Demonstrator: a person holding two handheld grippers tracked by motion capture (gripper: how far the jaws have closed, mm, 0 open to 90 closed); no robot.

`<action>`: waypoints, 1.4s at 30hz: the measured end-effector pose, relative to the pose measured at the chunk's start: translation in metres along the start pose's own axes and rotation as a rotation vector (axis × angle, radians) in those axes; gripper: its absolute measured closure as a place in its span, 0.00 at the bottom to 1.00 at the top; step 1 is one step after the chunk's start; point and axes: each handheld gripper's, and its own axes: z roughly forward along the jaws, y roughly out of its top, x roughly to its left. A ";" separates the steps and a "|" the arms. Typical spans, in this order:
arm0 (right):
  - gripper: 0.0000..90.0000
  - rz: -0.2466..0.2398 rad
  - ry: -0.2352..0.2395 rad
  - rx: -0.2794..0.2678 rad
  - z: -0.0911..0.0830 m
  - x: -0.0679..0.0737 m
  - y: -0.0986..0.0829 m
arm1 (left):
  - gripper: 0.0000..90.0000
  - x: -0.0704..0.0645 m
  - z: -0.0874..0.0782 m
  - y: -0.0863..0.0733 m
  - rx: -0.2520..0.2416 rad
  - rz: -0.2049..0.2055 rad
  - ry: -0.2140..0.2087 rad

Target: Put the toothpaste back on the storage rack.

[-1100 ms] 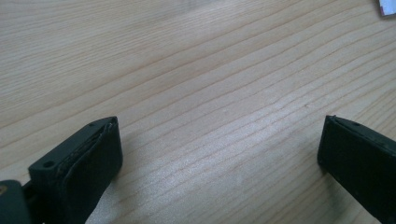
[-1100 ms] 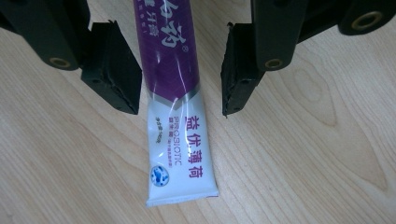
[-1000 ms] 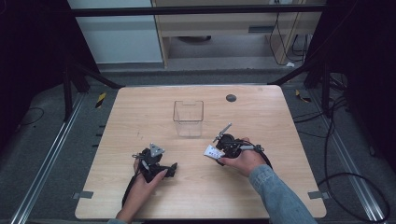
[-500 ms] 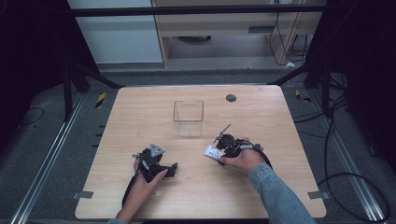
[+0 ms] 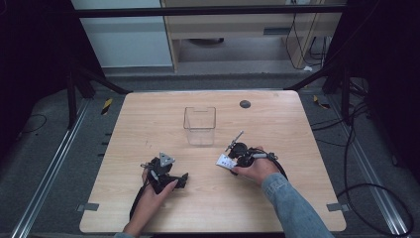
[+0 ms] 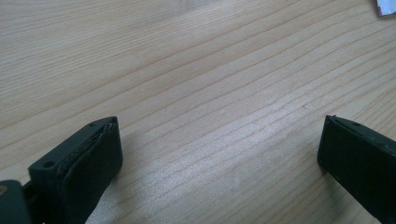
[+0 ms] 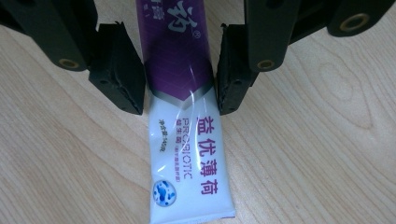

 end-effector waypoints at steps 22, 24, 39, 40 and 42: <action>0.70 -0.021 -0.001 0.018 0.000 -0.002 0.003 | 0.00 0.000 0.000 0.000 0.000 0.000 0.000; 0.71 -0.020 -0.003 0.019 0.000 -0.002 0.003 | 0.00 0.000 0.000 0.000 0.000 0.000 0.000; 0.87 0.001 -0.011 0.003 -0.007 -0.002 0.003 | 0.00 0.000 0.000 0.000 0.000 -0.001 0.000; 0.87 0.004 -0.018 -0.005 -0.009 -0.001 0.002 | 0.00 0.000 0.000 0.000 0.000 -0.001 -0.001; 0.87 0.013 -0.008 -0.034 -0.015 -0.002 0.002 | 0.00 0.000 0.000 0.000 0.000 0.000 -0.001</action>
